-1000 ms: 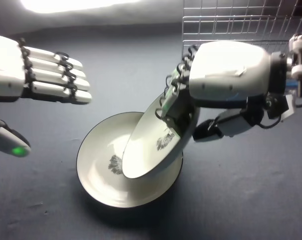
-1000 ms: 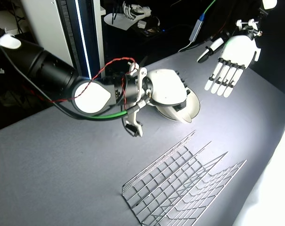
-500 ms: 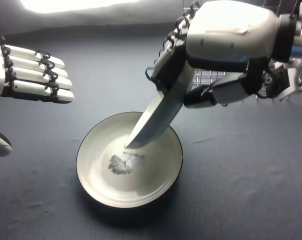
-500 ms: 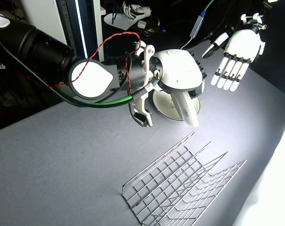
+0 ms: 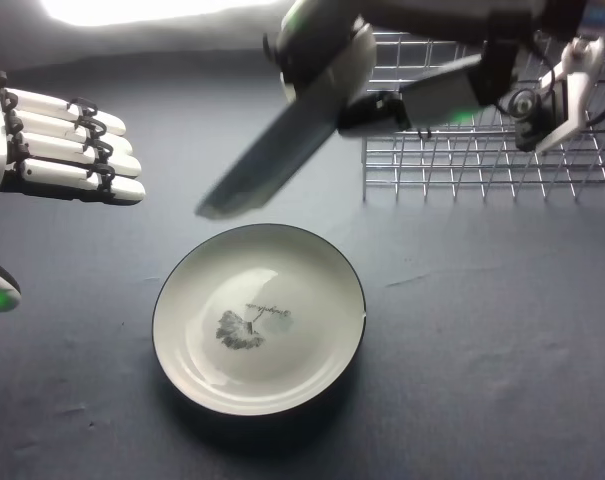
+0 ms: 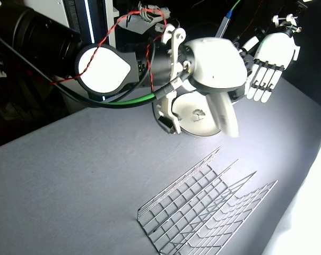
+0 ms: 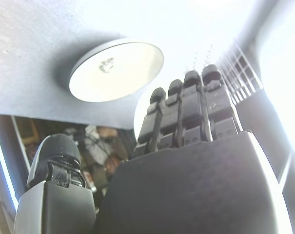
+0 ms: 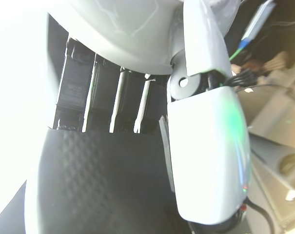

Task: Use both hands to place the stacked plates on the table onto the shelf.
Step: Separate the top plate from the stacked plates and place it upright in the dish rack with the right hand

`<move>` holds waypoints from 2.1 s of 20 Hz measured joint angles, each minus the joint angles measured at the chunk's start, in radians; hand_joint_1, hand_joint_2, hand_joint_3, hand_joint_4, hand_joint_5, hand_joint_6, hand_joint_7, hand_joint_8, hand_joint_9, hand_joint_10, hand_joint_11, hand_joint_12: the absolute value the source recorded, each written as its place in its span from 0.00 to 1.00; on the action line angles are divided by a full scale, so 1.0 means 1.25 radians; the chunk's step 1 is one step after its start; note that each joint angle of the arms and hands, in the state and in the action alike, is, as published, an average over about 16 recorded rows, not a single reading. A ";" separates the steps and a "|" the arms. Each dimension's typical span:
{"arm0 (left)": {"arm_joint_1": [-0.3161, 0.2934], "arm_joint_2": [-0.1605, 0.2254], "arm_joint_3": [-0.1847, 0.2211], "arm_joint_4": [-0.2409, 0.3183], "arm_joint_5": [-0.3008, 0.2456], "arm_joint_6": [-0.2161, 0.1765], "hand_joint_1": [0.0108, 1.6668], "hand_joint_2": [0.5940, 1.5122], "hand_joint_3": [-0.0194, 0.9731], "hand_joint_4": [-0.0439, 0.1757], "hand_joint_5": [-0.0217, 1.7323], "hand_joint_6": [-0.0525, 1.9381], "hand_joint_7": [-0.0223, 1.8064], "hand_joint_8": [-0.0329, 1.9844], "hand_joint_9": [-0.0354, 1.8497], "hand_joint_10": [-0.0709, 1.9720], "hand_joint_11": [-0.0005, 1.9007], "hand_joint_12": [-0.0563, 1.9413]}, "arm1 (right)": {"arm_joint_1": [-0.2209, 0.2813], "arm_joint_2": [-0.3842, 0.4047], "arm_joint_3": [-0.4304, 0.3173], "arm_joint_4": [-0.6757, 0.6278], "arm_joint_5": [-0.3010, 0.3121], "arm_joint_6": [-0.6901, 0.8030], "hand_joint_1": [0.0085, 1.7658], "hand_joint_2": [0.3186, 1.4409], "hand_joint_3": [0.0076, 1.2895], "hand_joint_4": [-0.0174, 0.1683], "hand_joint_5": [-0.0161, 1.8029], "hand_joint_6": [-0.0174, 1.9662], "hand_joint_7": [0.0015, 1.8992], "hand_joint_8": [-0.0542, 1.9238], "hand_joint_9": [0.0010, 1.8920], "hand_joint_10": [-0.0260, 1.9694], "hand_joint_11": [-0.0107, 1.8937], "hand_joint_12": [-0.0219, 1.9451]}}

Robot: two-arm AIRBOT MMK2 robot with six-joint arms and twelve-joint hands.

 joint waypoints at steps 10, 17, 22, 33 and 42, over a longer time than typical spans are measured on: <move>-0.003 -0.001 0.002 0.001 -0.001 0.000 0.00 0.60 0.04 0.19 0.02 0.03 0.02 0.02 0.03 0.04 0.01 0.04 | 0.073 -0.005 0.000 0.273 -0.153 0.001 0.78 0.61 0.00 0.05 0.53 0.47 0.56 0.43 0.52 0.56 0.48 0.61; -0.008 -0.003 0.006 0.003 -0.001 0.000 0.00 0.60 0.04 0.19 0.02 0.03 0.02 0.02 0.03 0.04 0.01 0.04 | 0.116 -0.009 0.014 0.480 -0.246 -0.004 0.78 0.61 0.00 0.05 0.53 0.47 0.57 0.43 0.53 0.54 0.49 0.61; -0.010 -0.006 0.014 0.009 0.003 0.001 0.00 0.60 0.04 0.19 0.02 0.03 0.02 0.02 0.03 0.04 0.01 0.04 | 0.139 -0.008 0.029 0.587 -0.292 -0.007 0.79 0.61 0.00 0.05 0.53 0.47 0.57 0.42 0.53 0.54 0.49 0.59; -0.009 -0.012 0.032 0.031 0.019 0.012 0.00 0.61 0.04 0.19 0.02 0.03 0.02 0.02 0.03 0.04 0.01 0.04 | 0.154 0.013 0.056 0.660 -0.329 -0.016 0.79 0.61 0.00 0.05 0.53 0.45 0.59 0.37 0.54 0.51 0.51 0.55; -0.007 -0.012 0.036 0.037 0.024 0.019 0.00 0.61 0.04 0.19 0.02 0.03 0.02 0.02 0.03 0.04 0.01 0.04 | 0.145 0.028 0.089 0.648 -0.328 -0.021 0.79 0.61 0.00 0.05 0.54 0.44 0.60 0.35 0.55 0.50 0.51 0.54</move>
